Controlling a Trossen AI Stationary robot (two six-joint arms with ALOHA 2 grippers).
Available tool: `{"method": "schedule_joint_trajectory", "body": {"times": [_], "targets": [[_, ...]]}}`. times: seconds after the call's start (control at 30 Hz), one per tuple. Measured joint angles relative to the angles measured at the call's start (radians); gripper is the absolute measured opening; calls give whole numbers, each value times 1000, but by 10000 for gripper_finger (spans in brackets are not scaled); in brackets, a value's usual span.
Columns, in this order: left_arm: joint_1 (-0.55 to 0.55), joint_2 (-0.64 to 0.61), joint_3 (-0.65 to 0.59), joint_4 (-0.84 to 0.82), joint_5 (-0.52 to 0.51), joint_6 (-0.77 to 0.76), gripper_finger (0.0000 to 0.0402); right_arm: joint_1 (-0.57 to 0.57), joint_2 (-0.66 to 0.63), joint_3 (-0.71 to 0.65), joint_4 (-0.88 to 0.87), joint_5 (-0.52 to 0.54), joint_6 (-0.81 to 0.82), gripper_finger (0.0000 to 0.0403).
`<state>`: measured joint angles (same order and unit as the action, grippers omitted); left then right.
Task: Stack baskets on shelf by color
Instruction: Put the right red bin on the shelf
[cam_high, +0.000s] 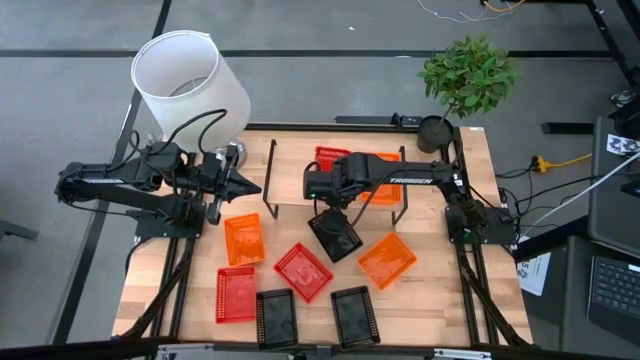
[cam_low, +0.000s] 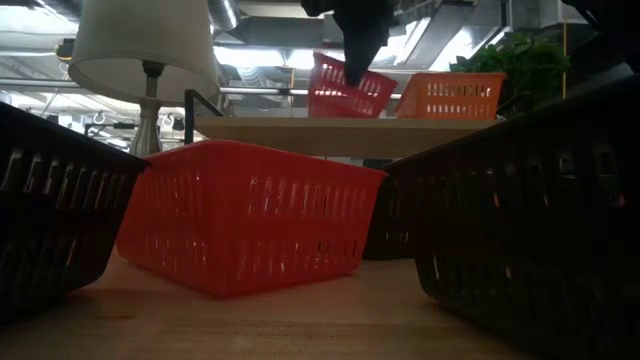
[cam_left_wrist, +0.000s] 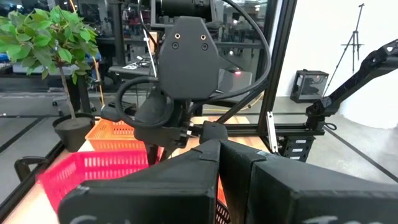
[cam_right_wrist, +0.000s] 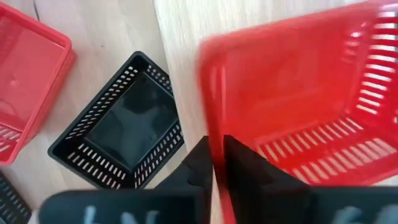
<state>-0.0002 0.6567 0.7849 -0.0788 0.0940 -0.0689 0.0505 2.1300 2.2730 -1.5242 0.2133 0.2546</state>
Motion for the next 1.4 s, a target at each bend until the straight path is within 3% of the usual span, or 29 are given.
{"method": "schedule_joint_trajectory", "body": {"times": [0.33, 0.53, 0.7, 1.03, 1.23, 1.4], "targets": [[0, 0, 0, -4, 0, 0, 0, 0, -2, 0, 26, -1, -4, 105], [0, 0, 0, -5, 0, 0, 0, 0, -2, 4, 37, -67, 3, 111], [0, 0, 0, -6, 0, 0, 0, 0, -13, 86, 65, -76, -20, 110], [0, 2, 0, -27, -4, -9, 0, 7, -199, 82, 108, -76, 22, 109], [0, 95, 0, -56, -7, -33, 0, 69, -334, 82, 97, -76, 83, 108], [0, 205, 82, -85, -8, -32, 0, 164, -421, 82, 97, -73, 147, 108]]}}
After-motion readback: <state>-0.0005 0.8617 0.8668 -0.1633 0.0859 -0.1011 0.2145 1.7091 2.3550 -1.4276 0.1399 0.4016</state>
